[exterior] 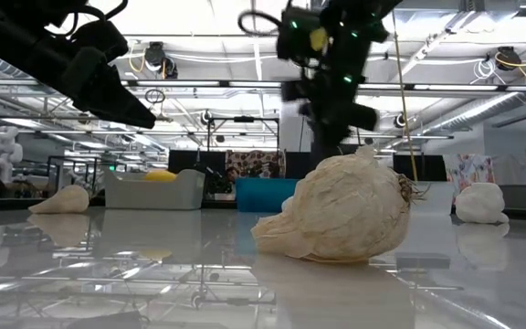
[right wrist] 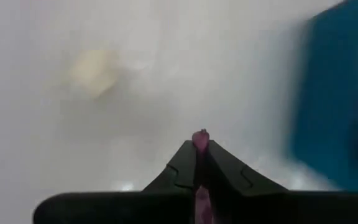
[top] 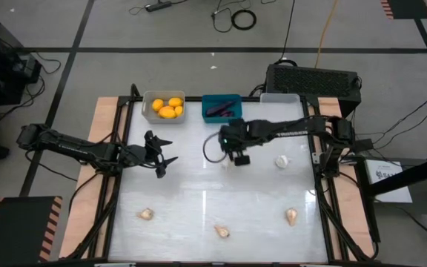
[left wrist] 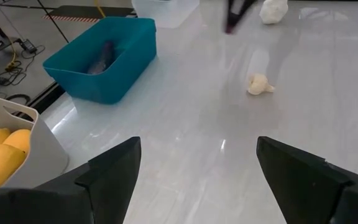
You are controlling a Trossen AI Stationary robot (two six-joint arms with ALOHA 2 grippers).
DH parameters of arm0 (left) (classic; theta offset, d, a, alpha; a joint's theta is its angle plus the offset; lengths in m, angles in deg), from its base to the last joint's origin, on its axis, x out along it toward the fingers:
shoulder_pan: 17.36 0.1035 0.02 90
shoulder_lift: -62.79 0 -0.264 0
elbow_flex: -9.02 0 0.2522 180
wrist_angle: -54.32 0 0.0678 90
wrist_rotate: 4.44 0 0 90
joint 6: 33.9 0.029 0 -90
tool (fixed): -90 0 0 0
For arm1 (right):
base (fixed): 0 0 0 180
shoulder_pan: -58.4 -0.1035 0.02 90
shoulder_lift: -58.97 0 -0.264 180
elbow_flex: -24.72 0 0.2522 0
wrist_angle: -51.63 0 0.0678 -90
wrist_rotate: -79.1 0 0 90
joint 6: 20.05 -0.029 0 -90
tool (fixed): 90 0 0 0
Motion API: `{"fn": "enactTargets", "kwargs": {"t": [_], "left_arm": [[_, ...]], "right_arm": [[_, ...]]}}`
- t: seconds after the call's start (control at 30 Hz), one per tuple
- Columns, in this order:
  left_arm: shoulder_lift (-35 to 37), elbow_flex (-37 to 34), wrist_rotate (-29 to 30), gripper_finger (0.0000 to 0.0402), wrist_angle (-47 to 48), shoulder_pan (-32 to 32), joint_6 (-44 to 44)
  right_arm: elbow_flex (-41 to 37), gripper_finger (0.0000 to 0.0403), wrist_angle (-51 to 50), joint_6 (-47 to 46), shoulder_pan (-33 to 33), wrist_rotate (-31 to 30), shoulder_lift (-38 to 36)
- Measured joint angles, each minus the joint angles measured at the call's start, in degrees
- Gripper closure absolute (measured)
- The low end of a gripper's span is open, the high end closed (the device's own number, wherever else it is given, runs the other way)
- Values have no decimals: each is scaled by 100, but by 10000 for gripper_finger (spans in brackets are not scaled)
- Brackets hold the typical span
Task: Sort produce into baskets
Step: Put the eggplant into the blue bin
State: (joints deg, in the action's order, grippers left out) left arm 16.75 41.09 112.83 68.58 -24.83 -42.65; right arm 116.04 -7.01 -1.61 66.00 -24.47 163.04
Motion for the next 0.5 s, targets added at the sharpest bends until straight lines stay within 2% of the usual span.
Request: {"fn": "enactTargets", "kwargs": {"t": [0.13, 0.33, 0.5], "left_arm": [[-1, 0, 2, 75, 0, -2, -2], [-2, 0, 2, 75, 2, -2, -138], [0, 0, 2, 75, 3, -4, -140]], "right_arm": [[382, 388, 962, 400, 288, -511, -6], [418, 388, 2524, 517, 964, -587, 13], [401, 388, 2674, 153, 1555, -585, 117]]}}
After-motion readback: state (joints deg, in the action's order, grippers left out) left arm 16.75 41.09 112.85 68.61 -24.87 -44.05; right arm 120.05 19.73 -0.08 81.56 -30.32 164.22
